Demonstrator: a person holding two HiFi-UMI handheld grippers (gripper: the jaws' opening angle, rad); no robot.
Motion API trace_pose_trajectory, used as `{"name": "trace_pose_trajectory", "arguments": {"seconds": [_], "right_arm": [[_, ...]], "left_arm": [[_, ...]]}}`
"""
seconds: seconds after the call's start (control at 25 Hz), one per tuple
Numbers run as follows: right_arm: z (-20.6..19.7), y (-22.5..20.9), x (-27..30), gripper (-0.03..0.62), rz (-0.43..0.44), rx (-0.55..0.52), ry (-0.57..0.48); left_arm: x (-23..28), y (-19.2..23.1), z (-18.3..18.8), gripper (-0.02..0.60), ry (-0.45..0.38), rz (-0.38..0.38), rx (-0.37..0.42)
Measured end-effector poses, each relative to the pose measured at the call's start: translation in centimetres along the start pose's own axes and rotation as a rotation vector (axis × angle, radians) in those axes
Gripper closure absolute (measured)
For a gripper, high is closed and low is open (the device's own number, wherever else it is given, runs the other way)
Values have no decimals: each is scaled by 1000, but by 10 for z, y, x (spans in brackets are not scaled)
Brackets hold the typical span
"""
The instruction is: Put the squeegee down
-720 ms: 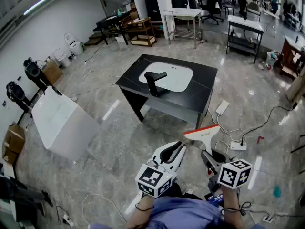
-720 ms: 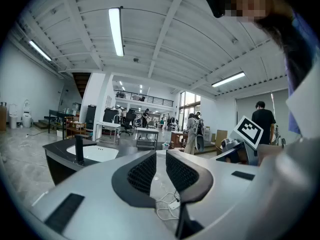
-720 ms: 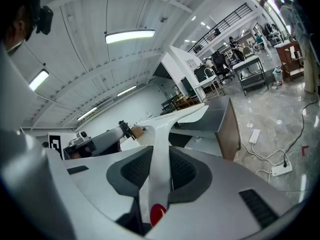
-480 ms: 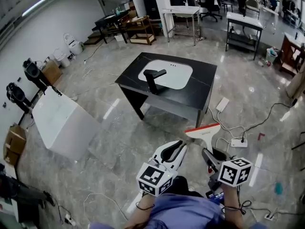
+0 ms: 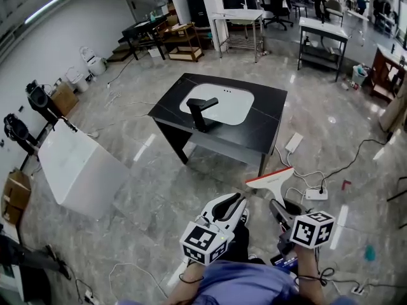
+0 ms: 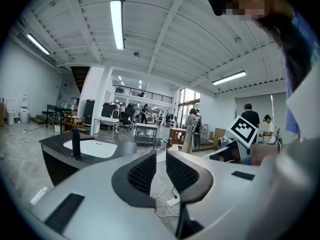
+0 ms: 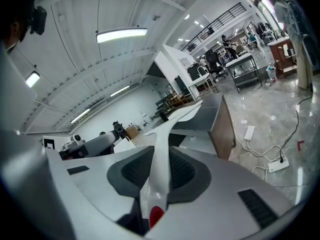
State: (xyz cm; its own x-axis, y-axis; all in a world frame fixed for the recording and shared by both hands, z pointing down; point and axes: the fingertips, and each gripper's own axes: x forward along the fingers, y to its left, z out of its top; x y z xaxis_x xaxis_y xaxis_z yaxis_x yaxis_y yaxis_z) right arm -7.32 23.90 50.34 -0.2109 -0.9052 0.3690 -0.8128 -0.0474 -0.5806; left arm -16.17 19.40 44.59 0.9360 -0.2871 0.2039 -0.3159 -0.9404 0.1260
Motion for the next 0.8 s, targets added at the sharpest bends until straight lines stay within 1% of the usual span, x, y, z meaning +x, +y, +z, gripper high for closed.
{"name": "trace_pose_trajectory", "arguments": {"seconds": [0.24, 0.4, 0.68, 0.8], "right_arm": [[30, -24, 38, 513, -12, 11, -1], [58, -37, 71, 524, -18, 31, 5], [100, -63, 127, 543, -15, 80, 47], [117, -75, 142, 546, -34, 90, 47]], "left_arm": [[44, 37, 7, 525, -14, -23, -11], [76, 69, 17, 525, -2, -47, -8], [137, 129, 31, 525, 10, -58, -41], [161, 147, 38, 525, 14, -76, -47]]}}
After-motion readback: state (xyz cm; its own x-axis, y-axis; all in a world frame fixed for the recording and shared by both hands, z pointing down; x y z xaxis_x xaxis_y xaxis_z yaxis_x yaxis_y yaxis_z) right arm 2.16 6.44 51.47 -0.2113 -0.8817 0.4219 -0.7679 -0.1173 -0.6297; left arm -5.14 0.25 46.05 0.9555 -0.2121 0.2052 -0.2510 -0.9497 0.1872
